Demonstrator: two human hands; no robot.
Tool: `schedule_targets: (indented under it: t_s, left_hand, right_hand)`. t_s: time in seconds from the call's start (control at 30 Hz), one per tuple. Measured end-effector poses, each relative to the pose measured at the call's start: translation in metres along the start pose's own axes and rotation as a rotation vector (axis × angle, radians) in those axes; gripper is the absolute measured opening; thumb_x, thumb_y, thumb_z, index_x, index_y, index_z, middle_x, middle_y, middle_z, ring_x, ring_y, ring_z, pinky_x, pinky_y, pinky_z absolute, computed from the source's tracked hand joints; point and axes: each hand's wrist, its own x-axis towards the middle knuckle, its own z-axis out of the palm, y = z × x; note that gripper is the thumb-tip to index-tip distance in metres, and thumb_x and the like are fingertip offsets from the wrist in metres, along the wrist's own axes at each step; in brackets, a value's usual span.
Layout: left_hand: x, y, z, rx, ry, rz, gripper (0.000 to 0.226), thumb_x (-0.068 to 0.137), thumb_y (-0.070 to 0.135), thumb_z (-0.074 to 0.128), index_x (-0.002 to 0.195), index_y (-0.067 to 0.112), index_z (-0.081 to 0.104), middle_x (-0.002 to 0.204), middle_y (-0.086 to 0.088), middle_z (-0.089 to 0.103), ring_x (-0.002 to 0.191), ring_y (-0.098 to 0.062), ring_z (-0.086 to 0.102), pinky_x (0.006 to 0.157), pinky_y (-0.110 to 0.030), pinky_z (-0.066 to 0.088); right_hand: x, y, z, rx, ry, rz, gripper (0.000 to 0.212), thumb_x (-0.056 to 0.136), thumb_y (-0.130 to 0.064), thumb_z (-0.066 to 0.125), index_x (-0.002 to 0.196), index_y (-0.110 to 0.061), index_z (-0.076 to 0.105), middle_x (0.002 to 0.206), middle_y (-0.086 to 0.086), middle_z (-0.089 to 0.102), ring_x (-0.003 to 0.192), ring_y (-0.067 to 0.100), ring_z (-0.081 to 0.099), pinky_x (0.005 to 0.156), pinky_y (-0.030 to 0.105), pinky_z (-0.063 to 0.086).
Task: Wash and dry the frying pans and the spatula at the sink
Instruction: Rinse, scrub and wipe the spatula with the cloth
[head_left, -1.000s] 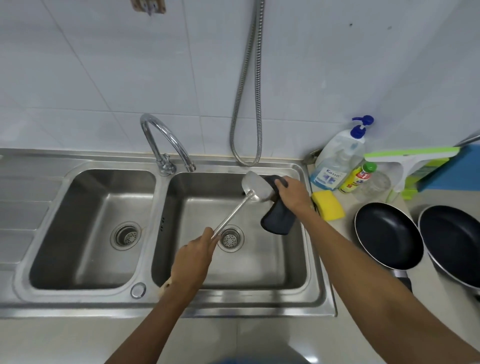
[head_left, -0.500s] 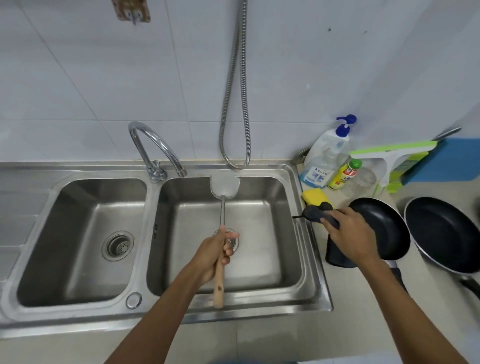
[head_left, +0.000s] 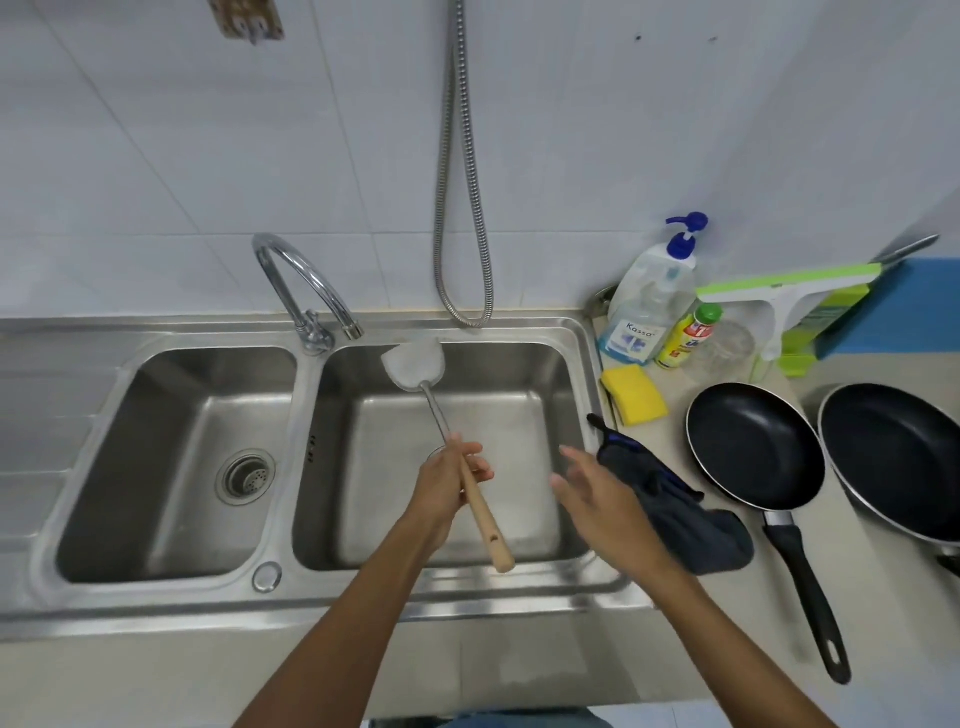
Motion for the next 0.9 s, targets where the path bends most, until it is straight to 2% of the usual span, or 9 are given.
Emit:
schedule_targets:
  t_s: [0.07,0.13,0.27,0.37,0.47,0.6,0.67,0.77,0.9]
  left_hand:
    - [0.0,-0.002,0.005,0.024,0.031,0.042,0.052,0.106,0.049,0.042,0.117,0.005,0.067,0.081,-0.004,0.073,0.079,-0.016,0.071,0.075,-0.033,0.053]
    - [-0.001,-0.006,0.008,0.032,0.061,0.069,0.051,0.105,0.05,0.043,0.116,0.007,0.068,0.091,-0.007,0.076,0.09,-0.022,0.072,0.078,-0.035,0.055]
    - [-0.011,-0.011,0.014,0.093,0.08,0.124,0.051,0.106,0.049,0.04,0.12,0.007,0.065,0.101,-0.006,0.079,0.099,-0.021,0.075,0.092,-0.039,0.057]
    - [-0.025,-0.017,0.026,0.173,0.122,0.174,0.041,0.109,0.045,0.034,0.117,0.012,0.058,0.097,-0.003,0.08,0.095,-0.018,0.075,0.096,-0.043,0.057]
    - [-0.036,-0.026,0.035,0.202,0.137,0.196,0.025,0.111,0.039,0.03,0.122,0.023,0.045,0.091,-0.006,0.08,0.089,-0.015,0.076,0.08,-0.028,0.058]
    - [-0.044,-0.038,0.041,0.332,0.147,0.244,0.047,0.11,0.039,0.033,0.136,0.0,0.039,0.083,-0.008,0.079,0.078,-0.013,0.074,0.075,-0.029,0.053]
    - [-0.043,-0.048,0.042,0.356,0.153,0.237,0.056,0.108,0.047,0.034,0.14,0.002,0.036,0.092,-0.012,0.078,0.088,-0.018,0.074,0.081,-0.032,0.057]
    - [-0.04,-0.07,0.042,0.416,0.21,0.211,0.071,0.096,0.068,0.034,0.138,0.012,0.041,0.119,-0.013,0.071,0.114,-0.032,0.067,0.102,-0.053,0.051]
    - [-0.08,-0.075,0.063,0.492,0.22,0.283,0.046,0.106,0.046,0.033,0.128,0.009,0.05,0.111,-0.007,0.065,0.114,-0.036,0.062,0.101,-0.049,0.049]
  right_hand:
    - [-0.013,-0.037,0.008,0.378,-0.319,0.122,0.043,0.098,-0.058,0.05,0.14,-0.051,0.044,0.117,0.001,0.072,0.096,0.018,0.074,0.092,0.037,0.058]
    - [-0.016,-0.05,0.017,0.473,-0.422,0.132,0.032,0.1,-0.058,0.048,0.131,-0.059,0.043,0.11,0.005,0.075,0.085,0.016,0.076,0.079,0.034,0.062]
    - [-0.015,-0.045,0.032,0.413,-0.465,0.02,0.053,0.101,-0.055,0.05,0.148,-0.058,0.026,0.108,-0.004,0.075,0.095,0.011,0.075,0.078,0.035,0.061]
    - [-0.025,-0.037,0.042,0.305,-0.494,-0.016,0.064,0.1,-0.056,0.05,0.152,-0.058,0.014,0.095,-0.006,0.078,0.095,0.009,0.073,0.091,0.04,0.059]
    - [-0.036,-0.028,0.049,0.302,-0.466,-0.025,0.064,0.1,-0.054,0.05,0.153,-0.057,0.014,0.092,-0.004,0.077,0.094,0.012,0.073,0.085,0.042,0.062]
    - [-0.052,-0.017,0.042,0.338,-0.436,-0.014,0.054,0.104,-0.045,0.047,0.152,-0.056,0.023,0.081,-0.003,0.074,0.084,0.011,0.072,0.084,0.042,0.062]
    - [-0.061,-0.012,0.04,0.334,-0.432,-0.023,0.054,0.104,-0.042,0.047,0.151,-0.058,0.024,0.082,-0.004,0.074,0.085,0.015,0.072,0.08,0.042,0.061]
    - [-0.078,-0.004,0.035,0.329,-0.407,-0.028,0.055,0.104,-0.04,0.046,0.15,-0.058,0.025,0.084,-0.004,0.075,0.089,0.018,0.073,0.079,0.045,0.061]
    - [-0.11,0.011,0.023,0.321,-0.418,-0.069,0.05,0.105,-0.042,0.042,0.149,-0.06,0.026,0.081,0.0,0.075,0.079,0.005,0.068,0.081,0.042,0.061]
